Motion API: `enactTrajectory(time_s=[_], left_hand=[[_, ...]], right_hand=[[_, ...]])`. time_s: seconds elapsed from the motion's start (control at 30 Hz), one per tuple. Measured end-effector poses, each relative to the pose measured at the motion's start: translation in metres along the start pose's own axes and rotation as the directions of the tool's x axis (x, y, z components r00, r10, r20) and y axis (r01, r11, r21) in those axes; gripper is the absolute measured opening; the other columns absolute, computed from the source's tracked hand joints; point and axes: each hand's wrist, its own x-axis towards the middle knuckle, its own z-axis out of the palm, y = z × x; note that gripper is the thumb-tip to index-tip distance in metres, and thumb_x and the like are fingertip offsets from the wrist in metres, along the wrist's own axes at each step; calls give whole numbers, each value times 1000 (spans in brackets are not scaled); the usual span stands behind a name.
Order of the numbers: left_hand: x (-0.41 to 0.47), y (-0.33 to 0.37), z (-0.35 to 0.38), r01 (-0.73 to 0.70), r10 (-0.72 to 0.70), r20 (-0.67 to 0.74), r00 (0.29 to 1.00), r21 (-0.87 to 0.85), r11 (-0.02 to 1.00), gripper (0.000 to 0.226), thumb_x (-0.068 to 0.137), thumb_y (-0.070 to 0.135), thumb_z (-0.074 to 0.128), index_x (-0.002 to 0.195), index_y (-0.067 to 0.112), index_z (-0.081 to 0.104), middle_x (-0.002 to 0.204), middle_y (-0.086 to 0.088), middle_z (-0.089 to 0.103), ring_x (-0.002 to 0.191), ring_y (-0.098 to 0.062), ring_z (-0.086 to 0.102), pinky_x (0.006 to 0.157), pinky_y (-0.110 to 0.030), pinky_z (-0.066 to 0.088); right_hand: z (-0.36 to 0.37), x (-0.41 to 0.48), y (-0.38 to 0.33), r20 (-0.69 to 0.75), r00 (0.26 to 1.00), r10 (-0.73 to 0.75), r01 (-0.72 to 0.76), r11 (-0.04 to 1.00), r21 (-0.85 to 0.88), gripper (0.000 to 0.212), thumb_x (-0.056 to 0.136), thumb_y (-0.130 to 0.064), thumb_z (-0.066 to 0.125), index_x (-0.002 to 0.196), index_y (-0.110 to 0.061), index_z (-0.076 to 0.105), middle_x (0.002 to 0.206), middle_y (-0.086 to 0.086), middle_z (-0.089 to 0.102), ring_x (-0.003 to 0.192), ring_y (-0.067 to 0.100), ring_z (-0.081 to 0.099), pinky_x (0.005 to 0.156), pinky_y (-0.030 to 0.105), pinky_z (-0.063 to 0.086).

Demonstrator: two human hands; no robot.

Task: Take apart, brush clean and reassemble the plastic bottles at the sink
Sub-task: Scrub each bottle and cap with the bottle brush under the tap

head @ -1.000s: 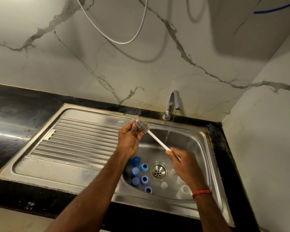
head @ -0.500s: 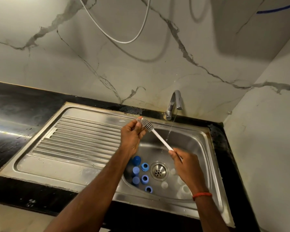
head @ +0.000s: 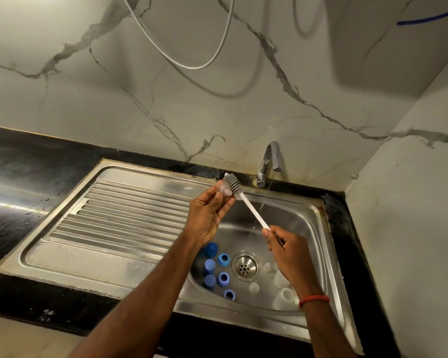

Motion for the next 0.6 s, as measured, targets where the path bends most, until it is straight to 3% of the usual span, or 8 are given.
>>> enactTrajectory(time_s=[0.1,0.23,0.3,0.5,0.6], left_hand=[[0,2,7,-17,16,-15,1000,-39,999,24,95,4,57,116,-1,65,102,-12,75,101,-25,73,90,-37,60],[5,9,4,-7,4,-104,995,-30,1000,19,101,4,52,111,3,68,111,-16,74,104,-29,72,87,-38,61],[2,6,0,21,-15,-92,996,63,998,18,101,3,51,109,1,67,111,-19,73,102,-30,73,86,-39,62],[7,6,1,1,11,-31,999,351,936,16,101,3,53,105,-3,67,105,-23,74,92,-29,75,80,-37,63],[8,16,-5,1,22,-52,998,401,916,16,101,5,54,106,-2,68,104,-20,75,95,-29,75,80,-36,63]], right_hand=[[2,6,0,-12,999,-45,45,998,-34,26,98,-33,58,85,-14,69,60,7,58,59,23,58,56,35,50],[-2,5,13,13,995,-94,95,991,-94,26,96,-36,58,77,-20,64,57,2,55,53,19,53,53,37,49],[-6,2,18,10,993,-114,115,984,-138,24,96,-36,59,78,-22,64,57,-2,53,54,16,53,53,37,48],[-11,15,16,-71,966,-247,202,902,-383,14,96,-35,63,101,-25,71,66,-13,43,56,1,42,51,14,28],[-18,13,31,-62,974,-220,184,916,-355,25,96,-44,55,103,-26,70,69,-9,52,61,5,50,52,23,41]])
